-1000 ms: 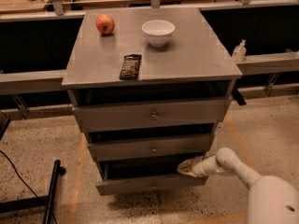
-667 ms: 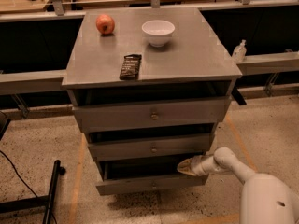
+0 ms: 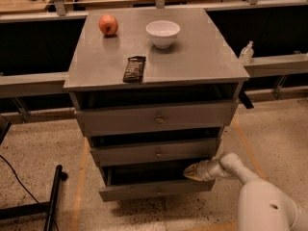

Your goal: Open bottom drawer

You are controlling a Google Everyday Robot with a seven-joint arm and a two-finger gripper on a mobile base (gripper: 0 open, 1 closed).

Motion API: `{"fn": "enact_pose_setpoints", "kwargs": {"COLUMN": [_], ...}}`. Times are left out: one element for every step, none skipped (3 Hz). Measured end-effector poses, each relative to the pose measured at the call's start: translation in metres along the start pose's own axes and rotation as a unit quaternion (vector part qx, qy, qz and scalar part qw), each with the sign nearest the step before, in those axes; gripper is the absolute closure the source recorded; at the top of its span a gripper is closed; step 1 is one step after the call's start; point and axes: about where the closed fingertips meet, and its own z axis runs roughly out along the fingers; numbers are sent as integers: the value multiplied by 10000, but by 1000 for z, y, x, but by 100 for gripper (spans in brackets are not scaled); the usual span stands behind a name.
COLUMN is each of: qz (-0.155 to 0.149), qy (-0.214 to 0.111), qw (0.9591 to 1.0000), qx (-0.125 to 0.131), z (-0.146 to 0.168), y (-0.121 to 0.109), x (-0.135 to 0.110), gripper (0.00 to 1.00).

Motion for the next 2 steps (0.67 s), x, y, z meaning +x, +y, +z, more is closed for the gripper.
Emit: {"fn": "enact_pose_setpoints", "kwargs": {"qz": [124, 208], "qy": [75, 153], "qw": [9999, 9997], "qx": [22, 41], "z": [3, 8], "y": [-7, -14], "x": [10, 17], "gripper": [100, 100]}}
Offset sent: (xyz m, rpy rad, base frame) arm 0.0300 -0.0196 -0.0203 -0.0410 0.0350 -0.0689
